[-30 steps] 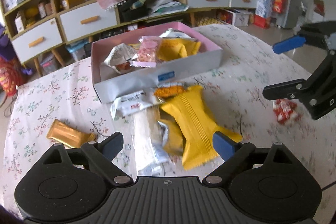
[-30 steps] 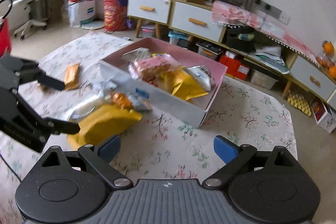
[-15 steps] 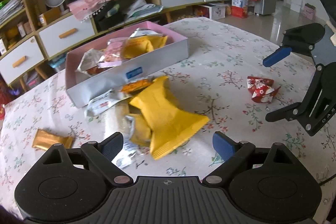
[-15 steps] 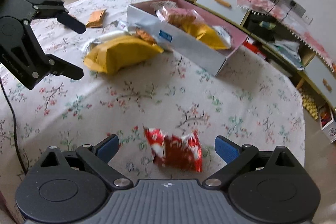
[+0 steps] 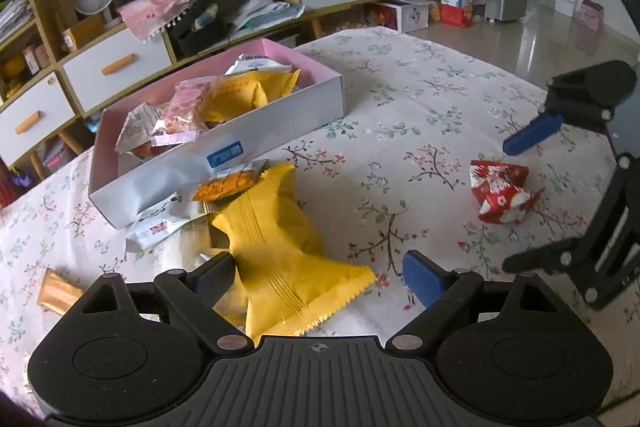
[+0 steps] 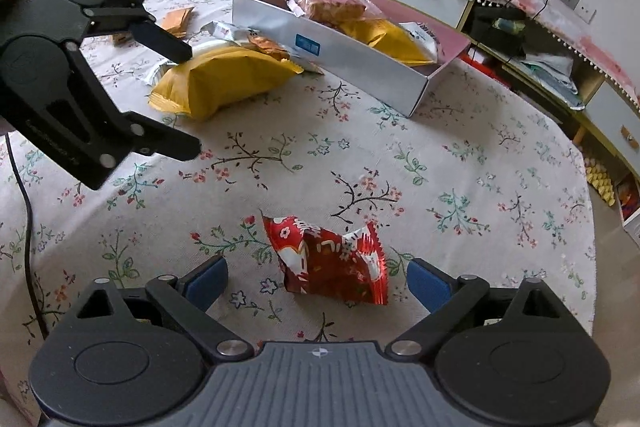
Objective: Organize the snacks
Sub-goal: 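Move the left gripper to the yellow bag while the right moves to another red wrapper, then grasp the large yellow bag with the left gripper while the right grasps the red wrapper, then carry the yellow bag and red wrapper over the box and release both inside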
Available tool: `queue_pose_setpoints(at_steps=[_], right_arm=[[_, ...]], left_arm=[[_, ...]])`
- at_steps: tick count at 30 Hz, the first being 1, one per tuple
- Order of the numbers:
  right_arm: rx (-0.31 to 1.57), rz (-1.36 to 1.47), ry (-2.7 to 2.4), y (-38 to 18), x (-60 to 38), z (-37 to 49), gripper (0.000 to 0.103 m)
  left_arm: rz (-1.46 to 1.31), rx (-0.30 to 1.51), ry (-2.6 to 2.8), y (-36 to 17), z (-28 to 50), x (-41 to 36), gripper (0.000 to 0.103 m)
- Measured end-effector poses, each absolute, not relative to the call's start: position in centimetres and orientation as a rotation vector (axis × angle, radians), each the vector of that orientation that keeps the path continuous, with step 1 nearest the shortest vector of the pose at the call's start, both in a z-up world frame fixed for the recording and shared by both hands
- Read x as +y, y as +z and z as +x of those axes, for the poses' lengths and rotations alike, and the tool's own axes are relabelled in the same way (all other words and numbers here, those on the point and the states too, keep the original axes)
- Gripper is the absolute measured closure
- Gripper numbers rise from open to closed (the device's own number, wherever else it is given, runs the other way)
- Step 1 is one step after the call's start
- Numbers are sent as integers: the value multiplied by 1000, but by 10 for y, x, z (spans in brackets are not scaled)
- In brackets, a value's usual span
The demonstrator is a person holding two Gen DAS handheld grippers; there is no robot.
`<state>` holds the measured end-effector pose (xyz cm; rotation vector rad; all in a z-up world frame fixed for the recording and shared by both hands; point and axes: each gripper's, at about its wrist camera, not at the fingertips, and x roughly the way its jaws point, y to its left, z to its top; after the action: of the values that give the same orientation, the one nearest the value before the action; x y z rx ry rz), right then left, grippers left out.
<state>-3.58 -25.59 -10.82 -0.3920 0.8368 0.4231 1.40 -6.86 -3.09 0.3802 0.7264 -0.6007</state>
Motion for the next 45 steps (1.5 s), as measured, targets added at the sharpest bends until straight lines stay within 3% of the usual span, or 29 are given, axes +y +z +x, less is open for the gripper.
queue_pose_setpoints(at_steps=[4, 9, 14, 18, 22, 25, 31, 33, 45], right_arm=[[842, -376, 431, -107, -257, -34, 34], [845, -360, 436, -107, -258, -34, 40], [838, -338, 432, -106, -258, -33, 51], [827, -342, 422, -105, -257, -32, 63], [824, -338, 419, -105, -258, -31, 68], [822, -341, 421, -104, -257, -31, 71], [808, -364, 420, -102, -255, -33, 78], [804, -360, 423, -101, -255, -33, 86], [796, -360, 418, -98, -255, -32, 88]], left_arm=[[361, 731, -585, -30, 20, -73, 12], [348, 738, -572, -30, 24, -77, 21], [348, 745, -550, -32, 26, -78, 38], [335, 748, -541, -31, 27, -76, 42], [339, 746, -535, -30, 27, -76, 59], [334, 745, -534, -29, 27, -76, 64], [347, 736, -557, -27, 23, -80, 66], [355, 729, -567, -26, 21, -82, 66], [355, 708, -587, -17, 17, -85, 67]])
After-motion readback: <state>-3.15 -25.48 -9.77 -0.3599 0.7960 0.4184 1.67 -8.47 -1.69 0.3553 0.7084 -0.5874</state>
